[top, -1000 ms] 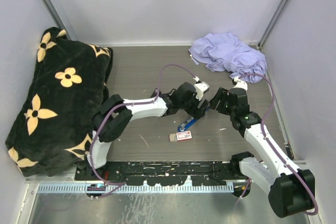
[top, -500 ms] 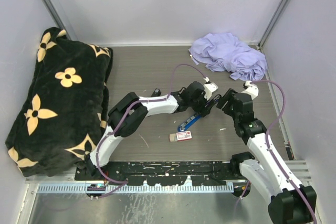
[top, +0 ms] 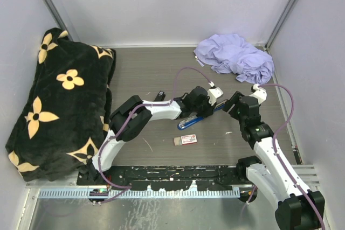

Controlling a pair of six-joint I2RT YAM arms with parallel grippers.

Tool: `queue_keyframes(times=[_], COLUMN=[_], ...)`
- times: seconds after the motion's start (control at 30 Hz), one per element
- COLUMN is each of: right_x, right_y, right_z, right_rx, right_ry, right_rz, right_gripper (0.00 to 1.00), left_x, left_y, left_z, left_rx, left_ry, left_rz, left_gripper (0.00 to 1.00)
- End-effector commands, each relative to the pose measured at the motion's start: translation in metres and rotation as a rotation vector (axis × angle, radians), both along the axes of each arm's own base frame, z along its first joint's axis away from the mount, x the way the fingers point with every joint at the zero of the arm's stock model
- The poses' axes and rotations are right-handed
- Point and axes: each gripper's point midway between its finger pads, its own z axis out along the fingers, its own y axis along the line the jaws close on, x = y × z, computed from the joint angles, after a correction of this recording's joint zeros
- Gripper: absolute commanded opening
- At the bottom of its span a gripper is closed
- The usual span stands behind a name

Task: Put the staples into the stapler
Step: Close the stapler at the center of the board.

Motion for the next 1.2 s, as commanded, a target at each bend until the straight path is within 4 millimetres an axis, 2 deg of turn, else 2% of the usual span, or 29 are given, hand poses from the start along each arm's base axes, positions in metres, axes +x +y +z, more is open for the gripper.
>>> queue_keyframes(times=[0.0, 0.2, 0.4, 0.7, 1.17], right_x=[0.008, 0.017, 0.031, 0.046, 0.056], right_y=[0.002, 0.018, 0.017, 0.028, 0.042], right_z=[0.012, 0.013, 0.016, 0.004, -0.044], right_rx=[0.032, 0.090, 0.191, 0.427, 0.492], right_ry=[-0.042, -0.026, -0.021, -0.041, 0.068], right_rz=[-0.008, 0.077, 0.145, 0.326, 0.437], right_gripper=[0.73, 0.77, 0.80, 0.79, 0.77], left_x=[-0.004, -0.005, -0.006, -0.013, -0.022], left_y=[0.014, 0.025, 0.030, 0.035, 0.038], left_z=[0.010, 0.034, 0.057, 0.080, 0.099], left_rx=[-0.034, -0.146, -0.239, -0.369, -0.468], left_ry=[-0.026, -0.064, -0.109, -0.138, -0.163], left_rz=[0.007, 0.037, 0.049, 0.057, 0.039], left_gripper=[0.00, 0.00, 0.00, 0.00, 0.00])
